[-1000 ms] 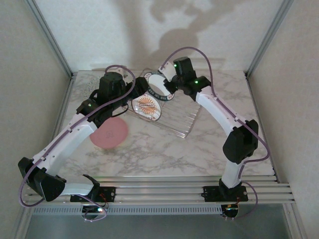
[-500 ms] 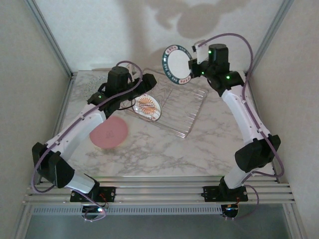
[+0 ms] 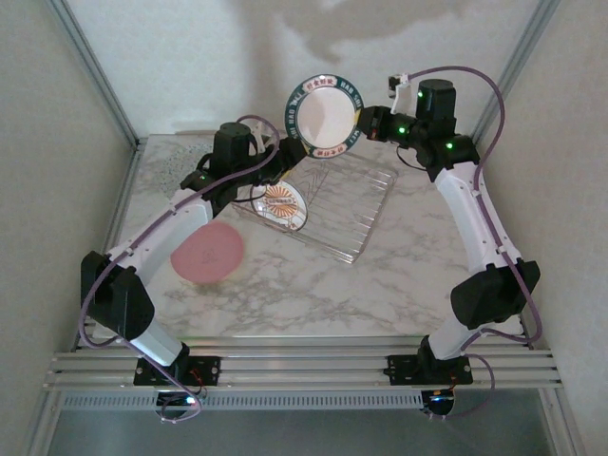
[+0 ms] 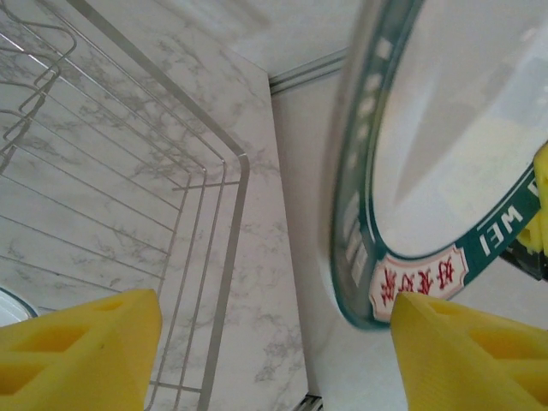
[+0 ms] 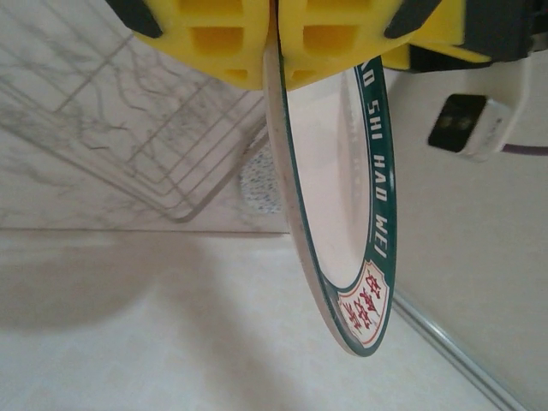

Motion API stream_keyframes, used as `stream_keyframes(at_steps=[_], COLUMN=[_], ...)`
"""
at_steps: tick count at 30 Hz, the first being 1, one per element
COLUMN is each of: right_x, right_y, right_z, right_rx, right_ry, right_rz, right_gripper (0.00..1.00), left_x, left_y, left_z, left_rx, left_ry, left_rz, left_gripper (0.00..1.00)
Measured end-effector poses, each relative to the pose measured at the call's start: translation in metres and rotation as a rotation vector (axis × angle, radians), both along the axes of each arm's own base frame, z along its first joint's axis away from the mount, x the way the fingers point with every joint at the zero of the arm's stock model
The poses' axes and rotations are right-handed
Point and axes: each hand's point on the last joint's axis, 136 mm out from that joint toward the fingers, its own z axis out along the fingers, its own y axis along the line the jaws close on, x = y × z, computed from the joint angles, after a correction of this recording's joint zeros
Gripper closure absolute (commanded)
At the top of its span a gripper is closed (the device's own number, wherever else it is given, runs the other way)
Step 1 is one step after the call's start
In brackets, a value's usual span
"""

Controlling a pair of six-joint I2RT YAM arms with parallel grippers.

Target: Unload the plates from the dish rack

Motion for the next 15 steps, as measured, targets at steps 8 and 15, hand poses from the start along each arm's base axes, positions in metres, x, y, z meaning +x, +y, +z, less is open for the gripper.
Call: stream_keyframes(at_steps=[8,15], right_x=[-0.007,-0.006], right_y=[0.009,0.018], right_z=[0.002,-0.017], right_rx=[0.077,0.097], right_ry=[0.064,0.157], right_rz=[0.049,0.074], right_gripper=[1.0,1.0], left_x=[0.004,0.006], left_y=[0.0,-0.001], left_z=[0.011,0.019], left_rx=[-0.038,-0.082], left_ry=[-0.024,-0.038], left_rz=[0.004,0.012], left_gripper=[0.46,0.82])
